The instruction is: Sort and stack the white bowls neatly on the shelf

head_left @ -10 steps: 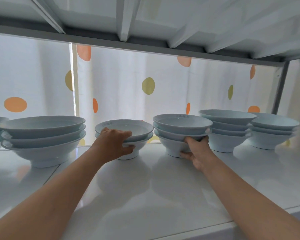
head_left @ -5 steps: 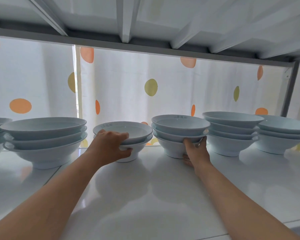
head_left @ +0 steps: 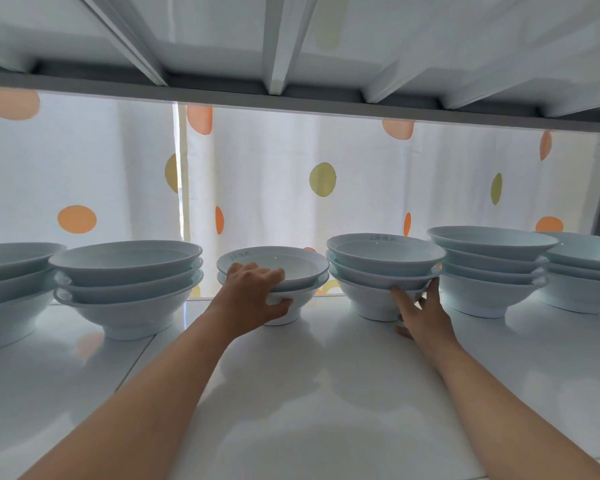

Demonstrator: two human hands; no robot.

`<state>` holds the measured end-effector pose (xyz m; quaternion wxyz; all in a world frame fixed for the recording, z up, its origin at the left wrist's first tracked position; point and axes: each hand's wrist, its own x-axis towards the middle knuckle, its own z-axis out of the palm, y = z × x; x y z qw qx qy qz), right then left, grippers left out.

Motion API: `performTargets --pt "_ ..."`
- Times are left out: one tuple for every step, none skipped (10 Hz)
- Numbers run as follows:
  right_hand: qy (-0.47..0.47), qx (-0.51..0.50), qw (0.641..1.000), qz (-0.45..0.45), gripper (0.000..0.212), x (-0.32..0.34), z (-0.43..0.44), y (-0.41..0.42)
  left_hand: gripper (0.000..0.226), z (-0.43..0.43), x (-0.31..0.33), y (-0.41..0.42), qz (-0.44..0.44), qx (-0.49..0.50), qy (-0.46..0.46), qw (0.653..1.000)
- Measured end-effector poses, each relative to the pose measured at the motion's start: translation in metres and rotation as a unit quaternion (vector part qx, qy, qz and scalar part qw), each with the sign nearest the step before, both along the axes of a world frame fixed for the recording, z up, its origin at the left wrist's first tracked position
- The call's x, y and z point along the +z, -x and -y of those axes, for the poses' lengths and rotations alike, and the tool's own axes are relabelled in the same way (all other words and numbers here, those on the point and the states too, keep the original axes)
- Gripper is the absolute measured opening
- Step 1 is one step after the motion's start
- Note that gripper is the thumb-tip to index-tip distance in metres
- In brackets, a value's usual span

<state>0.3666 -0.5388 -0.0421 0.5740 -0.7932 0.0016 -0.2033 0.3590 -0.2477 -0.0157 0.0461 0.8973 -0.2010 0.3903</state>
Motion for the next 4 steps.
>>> performTargets --pt "-0.003 -0.009 1.000 0.000 0.090 -0.001 -0.001 0.000 0.037 -0.001 -0.001 -0.001 0.017 0.014 -0.021 1.000" --pt "0.006 -0.023 0.999 -0.023 0.093 0.000 -0.004 0.001 0.059 0.000 0.002 0.009 0.000 0.035 -0.043 0.998" --pt "0.041 -0.021 0.998 -0.036 0.089 0.007 -0.011 0.014 0.074 0.008 0.012 0.040 -0.009 0.038 -0.014 0.999" --pt "0.047 0.007 0.999 -0.025 0.078 0.020 -0.011 0.030 0.070 0.030 0.018 0.069 -0.010 0.070 0.007 0.997"
